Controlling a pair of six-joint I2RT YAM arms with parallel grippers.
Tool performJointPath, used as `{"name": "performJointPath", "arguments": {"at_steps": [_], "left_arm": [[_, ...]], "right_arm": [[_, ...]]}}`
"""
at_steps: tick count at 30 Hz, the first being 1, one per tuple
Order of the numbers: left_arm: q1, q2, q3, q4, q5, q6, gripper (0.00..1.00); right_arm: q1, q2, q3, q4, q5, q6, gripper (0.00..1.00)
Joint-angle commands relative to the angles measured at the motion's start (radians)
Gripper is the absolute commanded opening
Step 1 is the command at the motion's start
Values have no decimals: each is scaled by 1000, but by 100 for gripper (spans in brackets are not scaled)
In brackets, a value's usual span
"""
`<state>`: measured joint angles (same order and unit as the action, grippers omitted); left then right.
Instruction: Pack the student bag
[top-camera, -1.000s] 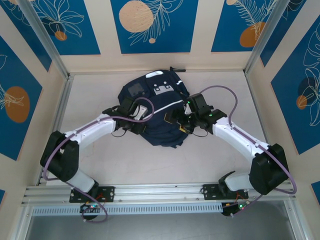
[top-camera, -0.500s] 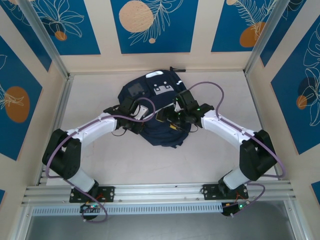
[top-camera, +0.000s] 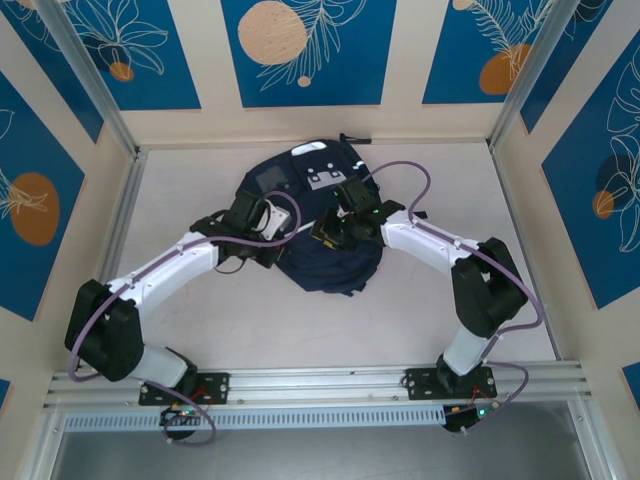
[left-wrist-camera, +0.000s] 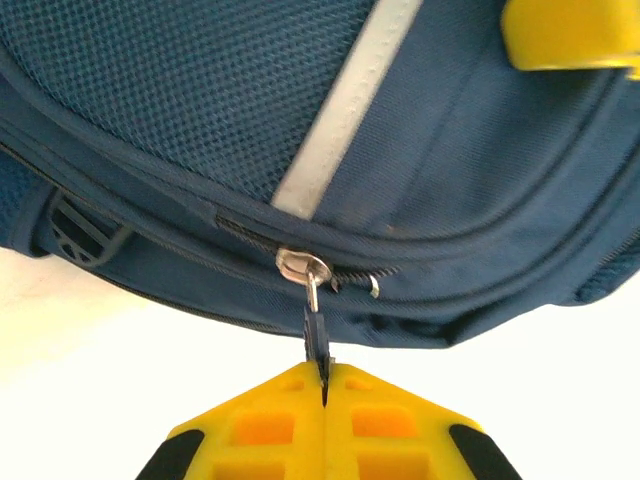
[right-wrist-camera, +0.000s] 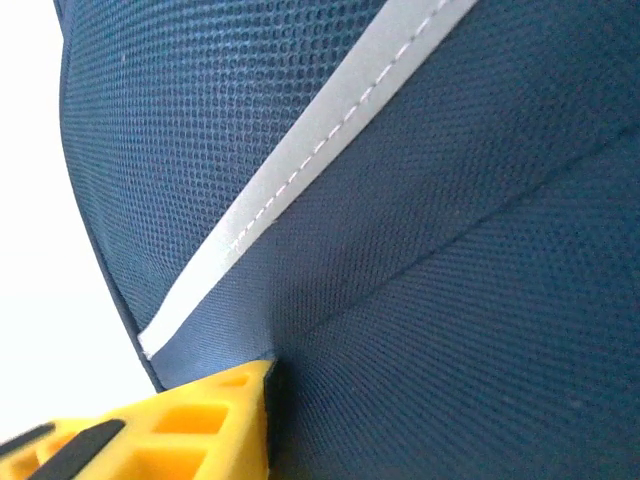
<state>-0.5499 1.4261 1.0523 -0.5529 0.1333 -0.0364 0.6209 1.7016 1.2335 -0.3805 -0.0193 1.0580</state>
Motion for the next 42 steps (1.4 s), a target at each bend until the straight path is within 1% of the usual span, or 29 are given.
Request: {"name": "performJointPath", "arguments": {"at_steps": [1,4,8,10,11,12,13,14,15,17,19,22,25,28,29,31,33,36,40,42], "left_arm": [[0,-56,-26,-32,131,-33,0],[-13,-74,-51,7,170,-59,0],[-19,-79,-69,31,156,-75,0],[-18,-75,-66,25,101,-86,0],[-17,-69,-62,17,54,-99,2],[-13,-61,-57,9,13,-106,15],[-13,-53,-56,8,-21,-114,27],[-13,-43,-60,17,-41,-118,34],[-14,-33,-65,34,-37,-114,41],[-13,-9,-80,77,-21,-108,49],[-13,23,-80,104,-18,-98,51],[-7,75,-63,127,-35,-76,50],[-5,117,-44,140,-53,-52,46],[-1,146,-33,158,-72,-22,38],[-1,149,-31,164,-80,-8,34],[-1,144,-31,172,-87,15,28],[-2,130,-31,171,-87,37,26],[-1,109,-34,164,-98,62,20],[0,78,-49,157,-113,75,12],[-1,62,-56,155,-117,76,6]], "right_arm": [[7,26,38,39,27,27,28],[8,35,47,41,21,28,27],[8,23,44,36,23,22,27],[8,16,41,29,27,17,27],[7,12,40,24,26,17,27],[7,9,36,22,27,16,27],[7,5,33,22,27,16,27],[6,3,31,24,27,16,27],[5,2,29,23,24,16,26],[4,-1,30,25,20,15,26],[4,-1,35,23,18,13,25],[6,-3,38,20,15,8,24],[5,-6,38,19,17,7,23],[5,-6,38,19,16,7,23],[5,-7,38,19,15,8,23],[5,-7,37,17,15,8,23],[5,-8,36,15,16,8,22],[5,-10,36,14,18,7,22],[6,-10,33,14,19,7,22],[5,-10,31,14,19,6,22]]}}
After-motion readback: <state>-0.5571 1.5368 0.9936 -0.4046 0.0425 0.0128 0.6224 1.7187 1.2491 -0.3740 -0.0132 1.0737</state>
